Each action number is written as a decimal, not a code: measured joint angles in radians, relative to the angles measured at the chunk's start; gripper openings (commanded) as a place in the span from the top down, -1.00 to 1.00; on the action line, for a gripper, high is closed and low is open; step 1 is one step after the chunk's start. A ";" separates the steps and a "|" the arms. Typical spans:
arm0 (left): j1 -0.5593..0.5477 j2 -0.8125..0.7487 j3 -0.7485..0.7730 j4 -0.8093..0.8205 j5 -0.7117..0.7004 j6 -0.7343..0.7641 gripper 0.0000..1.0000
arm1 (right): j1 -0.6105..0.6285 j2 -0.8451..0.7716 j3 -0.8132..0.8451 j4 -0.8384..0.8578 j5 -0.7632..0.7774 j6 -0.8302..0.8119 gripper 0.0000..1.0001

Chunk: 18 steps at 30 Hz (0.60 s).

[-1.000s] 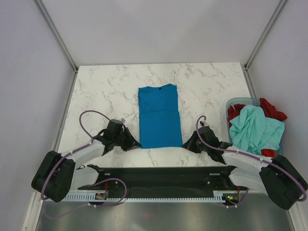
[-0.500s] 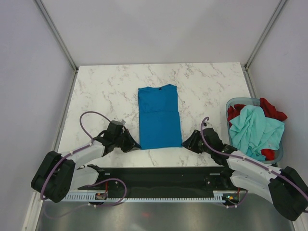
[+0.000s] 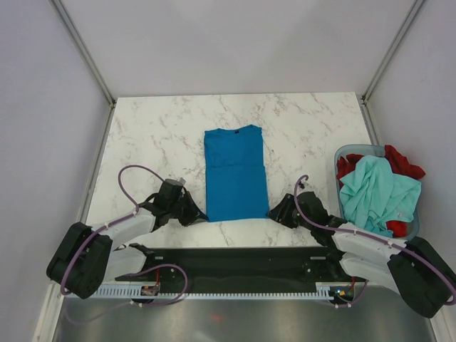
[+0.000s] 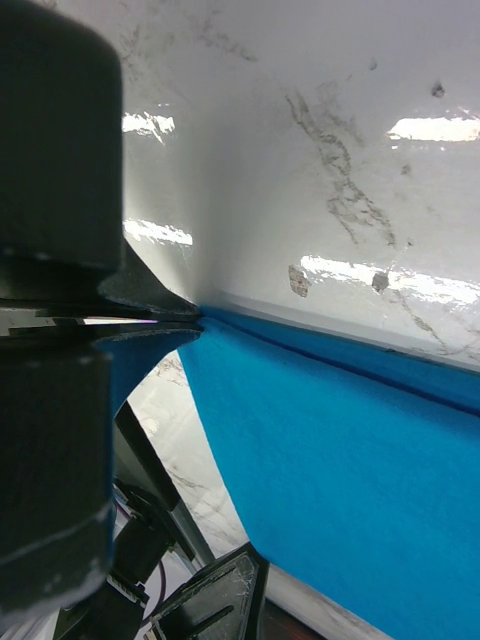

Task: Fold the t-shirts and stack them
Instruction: Fold the tshirt

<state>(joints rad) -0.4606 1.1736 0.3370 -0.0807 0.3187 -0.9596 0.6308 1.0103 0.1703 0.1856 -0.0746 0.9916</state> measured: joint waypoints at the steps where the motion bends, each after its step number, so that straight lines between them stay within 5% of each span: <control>1: 0.000 0.002 0.000 0.000 -0.001 0.000 0.95 | 0.000 0.006 0.000 0.006 0.000 0.001 0.13; 18: -0.001 0.005 0.000 0.000 -0.003 0.000 0.95 | 0.004 0.062 0.000 0.067 -0.026 0.007 0.29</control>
<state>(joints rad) -0.4618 1.1782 0.3370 -0.0807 0.3153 -0.9596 0.6346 1.0725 0.1703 0.2523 -0.1001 0.9989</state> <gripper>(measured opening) 0.030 0.390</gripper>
